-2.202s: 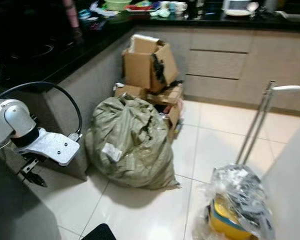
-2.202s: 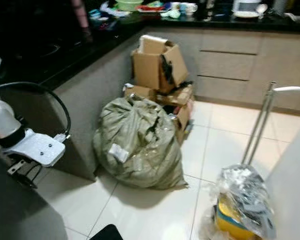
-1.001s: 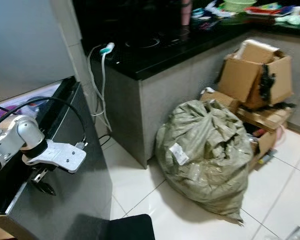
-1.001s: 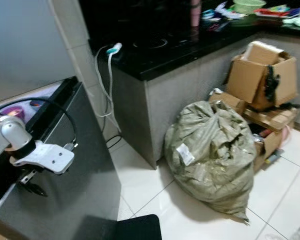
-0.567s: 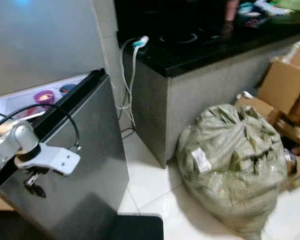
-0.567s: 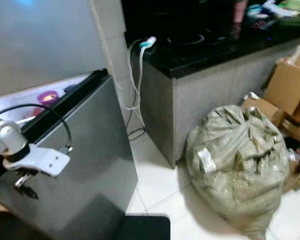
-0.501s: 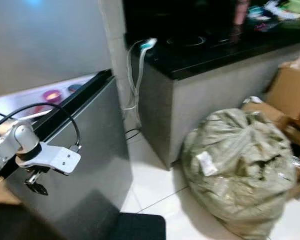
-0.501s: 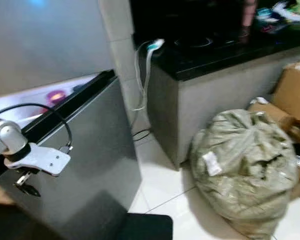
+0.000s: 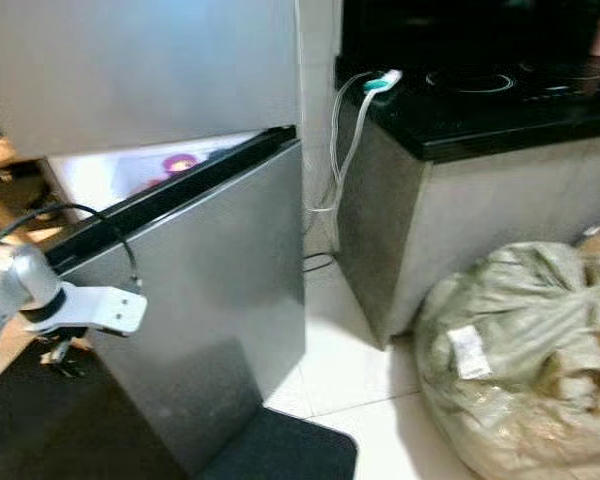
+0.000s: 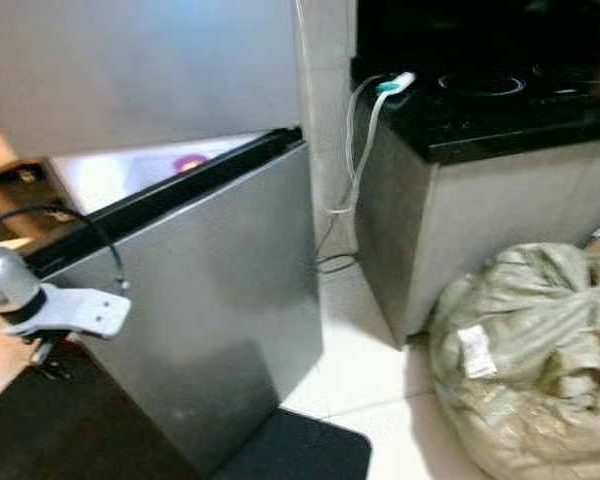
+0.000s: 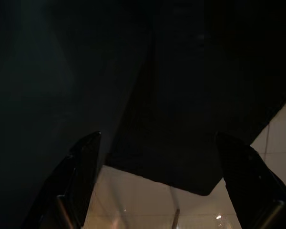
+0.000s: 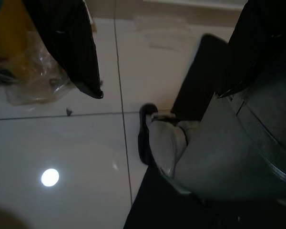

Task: Restocking fridge

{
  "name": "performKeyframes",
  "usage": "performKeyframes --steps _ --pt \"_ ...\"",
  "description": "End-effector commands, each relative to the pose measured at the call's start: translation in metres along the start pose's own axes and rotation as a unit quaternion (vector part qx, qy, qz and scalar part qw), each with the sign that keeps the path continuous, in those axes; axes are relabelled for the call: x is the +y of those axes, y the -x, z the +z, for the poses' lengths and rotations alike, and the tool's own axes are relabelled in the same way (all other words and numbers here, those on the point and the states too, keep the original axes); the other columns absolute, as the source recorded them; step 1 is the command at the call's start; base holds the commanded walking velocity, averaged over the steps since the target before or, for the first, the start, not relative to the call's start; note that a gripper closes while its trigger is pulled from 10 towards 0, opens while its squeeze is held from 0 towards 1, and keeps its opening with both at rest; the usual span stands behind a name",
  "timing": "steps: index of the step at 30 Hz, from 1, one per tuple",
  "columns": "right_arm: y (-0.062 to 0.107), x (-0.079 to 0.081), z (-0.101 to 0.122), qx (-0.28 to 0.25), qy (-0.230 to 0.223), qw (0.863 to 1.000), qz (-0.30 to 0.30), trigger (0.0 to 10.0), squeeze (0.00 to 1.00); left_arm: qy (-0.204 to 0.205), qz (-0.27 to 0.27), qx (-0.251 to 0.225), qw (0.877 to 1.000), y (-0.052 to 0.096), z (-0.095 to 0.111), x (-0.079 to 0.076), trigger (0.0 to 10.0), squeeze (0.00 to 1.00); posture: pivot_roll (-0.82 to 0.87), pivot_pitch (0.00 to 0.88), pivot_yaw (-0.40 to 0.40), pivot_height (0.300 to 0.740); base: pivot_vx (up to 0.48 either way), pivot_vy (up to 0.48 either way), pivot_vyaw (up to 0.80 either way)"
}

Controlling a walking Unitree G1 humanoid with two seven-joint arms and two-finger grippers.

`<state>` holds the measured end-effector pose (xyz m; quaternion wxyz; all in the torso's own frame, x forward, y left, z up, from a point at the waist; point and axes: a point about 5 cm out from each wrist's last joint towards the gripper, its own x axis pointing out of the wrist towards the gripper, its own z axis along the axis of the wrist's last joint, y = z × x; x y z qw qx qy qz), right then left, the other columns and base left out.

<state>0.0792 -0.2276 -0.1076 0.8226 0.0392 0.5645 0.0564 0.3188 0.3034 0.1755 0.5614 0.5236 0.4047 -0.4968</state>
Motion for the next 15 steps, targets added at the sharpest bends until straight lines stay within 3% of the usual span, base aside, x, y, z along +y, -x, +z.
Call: performKeyframes --steps 1,4,9,13,15 --pt "-0.003 0.007 0.003 -0.004 0.004 1.000 0.009 10.0 0.00 0.025 0.030 -0.011 0.999 -0.005 -0.003 0.001 10.0 0.00 -0.08 0.023 0.051 0.740 0.000 0.000 0.71" --pt "-0.003 0.006 0.003 -0.004 0.005 1.000 0.005 10.0 0.00 0.043 0.048 -0.023 0.998 -0.008 -0.003 0.003 10.0 0.00 -0.08 0.025 0.051 0.740 0.000 0.000 0.57" --pt "-0.003 0.005 0.003 -0.003 0.014 1.000 -0.004 10.0 0.00 0.116 0.127 -0.065 0.983 -0.024 -0.004 0.007 10.0 0.00 -0.08 0.025 0.051 0.740 0.000 0.000 0.00" --pt "-0.003 0.005 0.003 -0.003 0.015 1.000 -0.005 10.0 0.00 0.141 0.141 -0.098 0.975 -0.034 0.001 0.006 10.0 0.00 -0.08 0.031 0.048 0.740 0.000 0.000 0.00" --pt "-0.003 0.005 0.003 -0.003 0.014 1.000 -0.004 10.0 0.00 0.178 0.137 -0.155 0.962 -0.050 0.011 0.002 10.0 0.00 -0.08 0.033 0.049 0.740 0.000 0.000 0.00"
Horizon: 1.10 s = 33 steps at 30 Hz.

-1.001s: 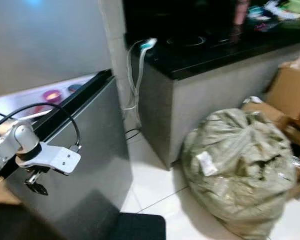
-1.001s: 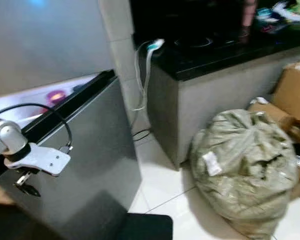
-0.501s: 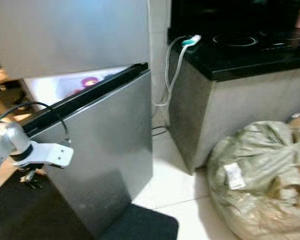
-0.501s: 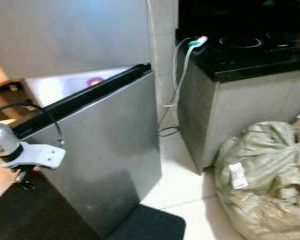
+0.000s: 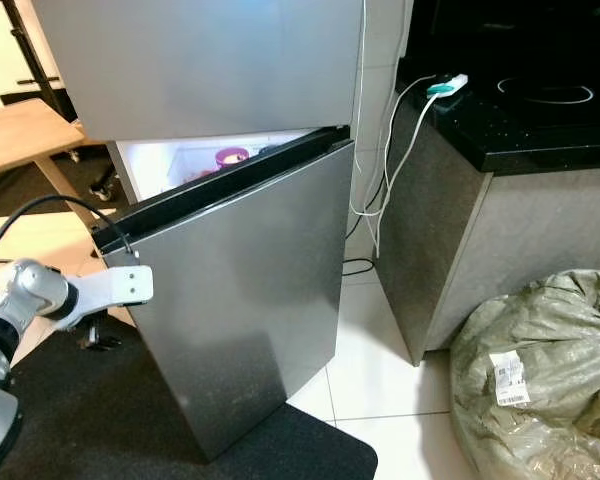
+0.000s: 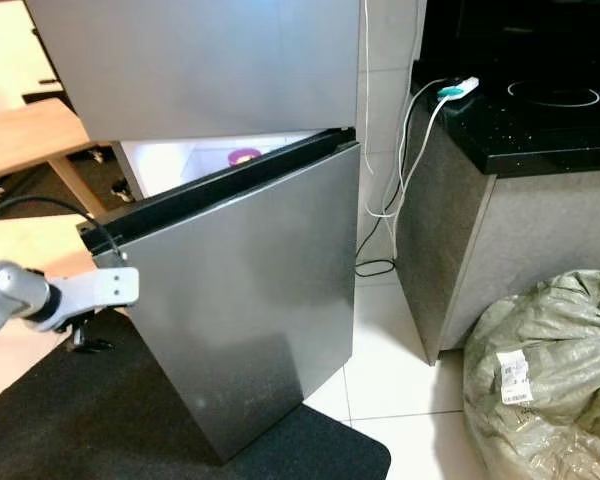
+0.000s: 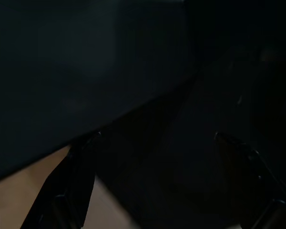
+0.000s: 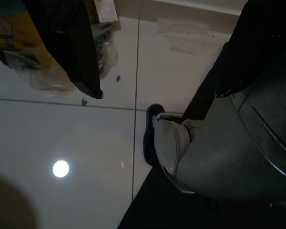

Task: Restocking fridge

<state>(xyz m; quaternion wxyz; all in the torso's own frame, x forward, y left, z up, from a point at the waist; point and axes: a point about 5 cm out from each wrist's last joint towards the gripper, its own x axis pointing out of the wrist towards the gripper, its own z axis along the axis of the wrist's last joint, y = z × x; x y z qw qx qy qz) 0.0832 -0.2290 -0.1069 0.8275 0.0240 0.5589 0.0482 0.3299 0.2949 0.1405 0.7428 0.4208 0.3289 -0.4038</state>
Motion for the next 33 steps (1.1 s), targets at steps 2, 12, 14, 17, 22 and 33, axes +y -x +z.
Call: performKeyframes --steps 2,12,14,17,22,33 --pt "-0.002 0.007 -0.001 0.003 0.006 1.000 0.011 10.0 0.00 0.044 -0.004 -0.049 0.998 -0.018 0.004 -0.012 10.0 0.00 -0.08 0.035 0.051 0.740 0.000 0.000 0.00" --pt "-0.002 0.009 -0.003 0.005 0.005 1.000 0.012 10.0 0.00 0.249 0.003 -0.268 0.931 -0.068 0.029 -0.053 10.0 0.00 -0.08 0.042 0.050 0.740 0.000 0.000 0.00" --pt "-0.002 0.009 -0.003 0.005 0.005 1.000 0.012 10.0 0.00 0.259 -0.013 -0.291 0.921 -0.070 0.034 -0.056 10.0 0.00 -0.08 0.042 0.050 0.740 0.000 0.000 0.00" --pt "-0.002 0.009 -0.003 0.006 0.006 1.000 0.012 10.0 0.00 0.275 -0.031 -0.333 0.901 -0.072 0.042 -0.061 10.0 0.00 -0.08 0.042 0.050 0.740 0.000 0.000 0.00" --pt "-0.002 0.009 -0.003 0.005 0.005 1.000 0.010 10.0 0.00 0.320 0.026 -0.384 0.866 -0.072 0.053 -0.051 10.0 0.00 -0.08 0.043 0.047 0.740 0.000 0.000 0.00" --pt "-0.003 0.009 -0.003 0.005 0.005 1.000 0.009 10.0 0.00 0.391 0.128 -0.382 0.828 -0.072 0.052 -0.039 10.0 0.00 -0.08 0.044 0.045 0.740 0.000 0.000 0.00"
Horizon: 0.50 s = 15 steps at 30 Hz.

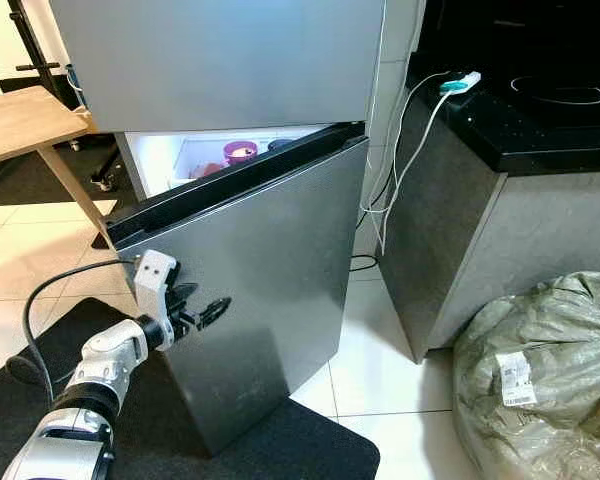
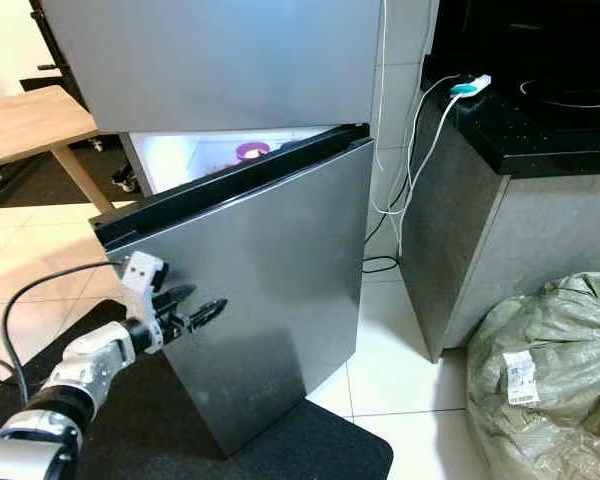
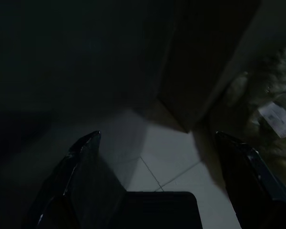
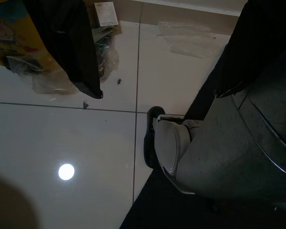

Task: Restocking fridge

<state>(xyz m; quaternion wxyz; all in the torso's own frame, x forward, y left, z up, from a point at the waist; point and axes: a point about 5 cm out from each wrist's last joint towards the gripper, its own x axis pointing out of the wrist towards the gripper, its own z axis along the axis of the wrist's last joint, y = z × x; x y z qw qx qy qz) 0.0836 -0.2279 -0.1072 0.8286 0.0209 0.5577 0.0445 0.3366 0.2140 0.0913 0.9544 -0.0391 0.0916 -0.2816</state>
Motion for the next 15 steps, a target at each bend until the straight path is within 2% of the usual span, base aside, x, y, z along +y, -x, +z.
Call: performKeyframes --steps 1,8,11,12,15 --pt "-0.002 0.008 -0.003 0.006 0.004 1.000 0.014 10.0 0.00 0.015 0.014 -0.007 1.000 -0.001 -0.001 0.000 10.0 0.00 -0.08 0.044 0.045 0.740 0.000 0.000 0.00" --pt "-0.002 0.008 -0.004 0.006 0.004 1.000 0.012 10.0 0.00 0.020 0.059 -0.028 0.998 -0.002 0.008 0.008 10.0 0.00 -0.08 0.043 0.044 0.740 0.000 0.000 0.00" --pt "-0.002 0.008 -0.004 0.006 0.004 1.000 0.011 10.0 0.00 0.003 0.110 -0.046 0.993 0.007 0.022 0.024 10.0 0.00 -0.08 0.043 0.044 0.740 0.000 0.000 0.00" --pt "-0.002 0.008 -0.004 0.006 0.004 1.000 0.011 10.0 0.00 0.003 0.110 -0.046 0.993 0.007 0.022 0.024 10.0 0.00 -0.08 0.043 0.044 0.740 0.000 0.000 0.00" --pt "-0.002 0.007 -0.004 0.006 0.004 1.000 0.011 10.0 0.00 -0.011 0.148 -0.062 0.987 0.015 0.034 0.037 10.0 0.00 -0.08 0.043 0.044 0.740 0.000 0.000 0.00"
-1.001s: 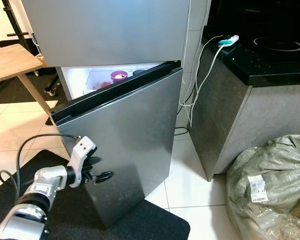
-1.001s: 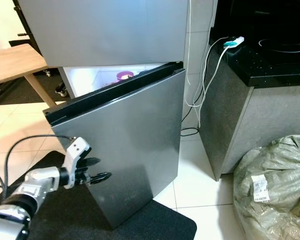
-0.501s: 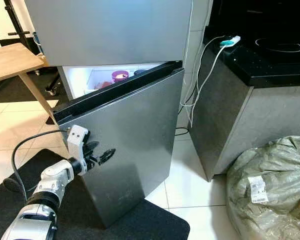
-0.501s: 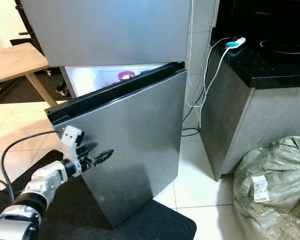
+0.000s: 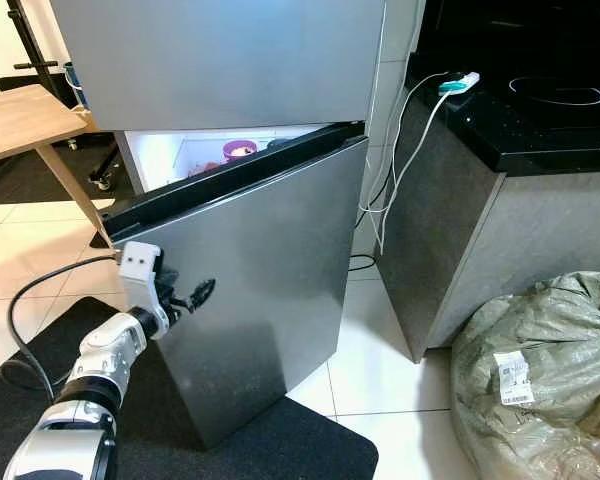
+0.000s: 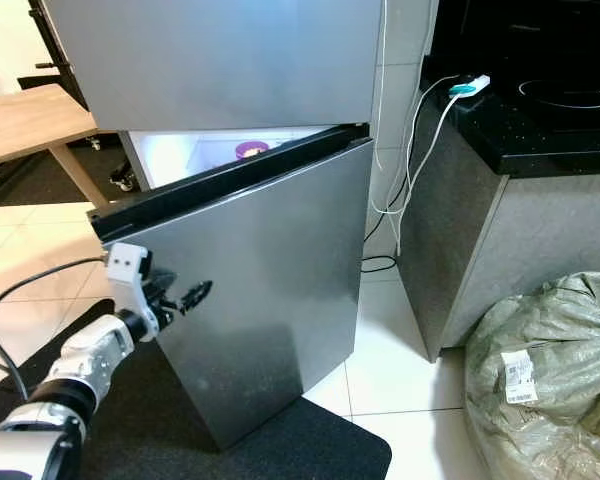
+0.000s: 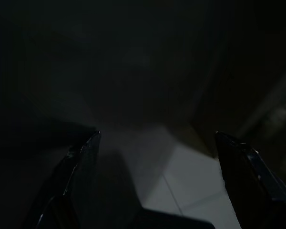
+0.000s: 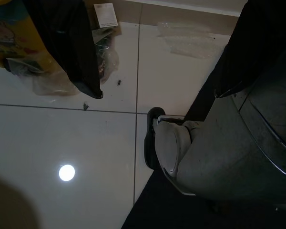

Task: Restocking fridge

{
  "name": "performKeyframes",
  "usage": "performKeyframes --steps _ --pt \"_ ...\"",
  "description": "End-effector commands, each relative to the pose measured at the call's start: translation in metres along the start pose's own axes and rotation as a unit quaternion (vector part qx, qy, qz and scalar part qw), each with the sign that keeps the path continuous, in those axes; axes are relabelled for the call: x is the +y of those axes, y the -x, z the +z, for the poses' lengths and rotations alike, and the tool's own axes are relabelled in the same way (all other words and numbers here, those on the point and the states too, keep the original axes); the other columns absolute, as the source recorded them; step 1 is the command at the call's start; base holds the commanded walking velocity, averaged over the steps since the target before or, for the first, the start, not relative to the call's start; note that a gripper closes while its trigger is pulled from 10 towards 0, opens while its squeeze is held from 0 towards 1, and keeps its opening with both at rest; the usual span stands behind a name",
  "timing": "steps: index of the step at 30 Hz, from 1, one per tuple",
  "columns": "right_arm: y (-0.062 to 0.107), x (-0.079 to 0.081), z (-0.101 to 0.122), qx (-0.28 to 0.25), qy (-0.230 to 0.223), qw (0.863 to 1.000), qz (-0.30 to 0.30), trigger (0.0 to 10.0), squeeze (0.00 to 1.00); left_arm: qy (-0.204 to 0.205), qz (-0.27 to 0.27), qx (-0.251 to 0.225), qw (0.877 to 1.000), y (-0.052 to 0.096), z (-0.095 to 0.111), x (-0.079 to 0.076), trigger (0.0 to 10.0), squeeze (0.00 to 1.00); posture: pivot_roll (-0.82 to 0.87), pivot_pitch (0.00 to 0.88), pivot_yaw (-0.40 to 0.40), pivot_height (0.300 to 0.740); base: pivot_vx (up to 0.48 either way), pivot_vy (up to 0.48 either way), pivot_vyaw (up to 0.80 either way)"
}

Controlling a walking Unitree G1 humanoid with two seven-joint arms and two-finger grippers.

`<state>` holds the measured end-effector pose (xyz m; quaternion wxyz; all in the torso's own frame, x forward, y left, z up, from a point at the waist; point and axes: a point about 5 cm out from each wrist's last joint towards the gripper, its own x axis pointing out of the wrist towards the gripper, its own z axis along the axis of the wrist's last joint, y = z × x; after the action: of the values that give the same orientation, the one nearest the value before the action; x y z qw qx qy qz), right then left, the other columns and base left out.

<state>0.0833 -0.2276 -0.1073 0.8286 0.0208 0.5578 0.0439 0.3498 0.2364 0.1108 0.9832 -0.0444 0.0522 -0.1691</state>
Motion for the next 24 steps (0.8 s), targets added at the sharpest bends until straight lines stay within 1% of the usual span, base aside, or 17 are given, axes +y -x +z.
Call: performKeyframes --steps 1,2,4,6,8,13,15,16,19,20,21,22,23,24 --pt "-0.001 0.007 -0.003 0.005 0.004 1.000 0.012 10.0 0.00 -0.022 0.051 -0.022 0.998 0.008 0.018 0.022 10.0 0.00 -0.08 0.043 0.044 0.740 0.000 0.000 0.00" --pt "-0.001 0.007 -0.003 0.005 0.004 1.000 0.012 10.0 0.00 -0.035 0.083 -0.028 0.996 0.013 0.027 0.034 10.0 0.00 -0.09 0.044 0.042 0.740 0.000 0.000 0.00" --pt "-0.001 0.007 -0.003 0.005 0.004 1.000 0.012 10.0 0.00 -0.049 0.117 -0.035 0.991 0.018 0.037 0.046 10.0 0.00 -0.09 0.044 0.042 0.740 0.000 0.000 0.00" --pt "-0.001 0.007 -0.003 0.005 0.002 1.000 0.012 10.0 0.00 -0.062 0.180 -0.048 0.981 0.030 0.053 0.067 10.0 0.00 -0.09 0.043 0.046 0.740 0.000 0.000 0.00" --pt "-0.001 0.007 -0.003 0.004 0.001 1.000 0.011 10.0 0.00 -0.070 0.224 -0.054 0.971 0.040 0.063 0.080 10.0 0.00 -0.09 0.043 0.046 0.740 0.000 0.000 0.00" --pt "-0.002 0.008 -0.004 0.005 0.001 1.000 0.012 10.0 0.00 -0.078 0.234 -0.050 0.968 0.041 0.061 0.082 10.0 0.00 -0.09 0.043 0.049 0.740 0.000 0.000 0.00" --pt "-0.002 0.009 -0.004 0.006 0.002 1.000 0.014 10.0 0.00 -0.075 0.225 -0.040 0.971 0.039 0.050 0.076 10.0 0.00 -0.08 0.043 0.047 0.740 0.000 0.000 0.00" --pt "-0.002 0.009 -0.004 0.006 0.002 1.000 0.014 10.0 0.00 -0.075 0.225 -0.040 0.971 0.039 0.050 0.076 10.0 0.00 -0.08 0.043 0.047 0.740 0.000 0.000 0.00" --pt "-0.002 0.009 -0.003 0.002 0.005 1.000 0.019 10.0 0.00 -0.058 0.215 -0.026 0.975 0.037 0.029 0.067 10.0 0.00 -0.08 0.043 0.046 0.740 0.000 0.000 0.00" --pt "-0.002 0.009 -0.003 0.002 0.005 1.000 0.019 10.0 0.00 -0.058 0.215 -0.026 0.975 0.037 0.029 0.067 10.0 0.00 -0.08 0.043 0.046 0.740 0.000 0.000 0.00" --pt "-0.002 0.009 -0.002 0.001 0.006 1.000 0.023 10.0 0.00 -0.051 0.212 -0.017 0.976 0.036 0.019 0.062 10.0 0.00 -0.09 0.041 0.043 0.740 0.000 0.000 0.80" --pt "-0.002 0.009 -0.002 0.001 0.006 1.000 0.023 10.0 0.00 -0.051 0.212 -0.017 0.976 0.036 0.019 0.062 10.0 0.00 -0.09 0.041 0.043 0.740 0.000 0.000 0.80" --pt "-0.001 0.008 -0.001 0.000 0.010 1.000 0.028 10.0 0.00 -0.041 0.207 0.005 0.977 0.036 -0.001 0.054 10.0 0.00 -0.09 0.036 0.039 0.740 0.000 0.000 0.80" --pt "-0.001 0.007 0.000 0.000 0.010 1.000 0.029 10.0 0.00 -0.034 0.207 0.013 0.978 0.037 -0.009 0.051 10.0 0.00 -0.09 0.036 0.039 0.740 0.000 0.000 0.80"
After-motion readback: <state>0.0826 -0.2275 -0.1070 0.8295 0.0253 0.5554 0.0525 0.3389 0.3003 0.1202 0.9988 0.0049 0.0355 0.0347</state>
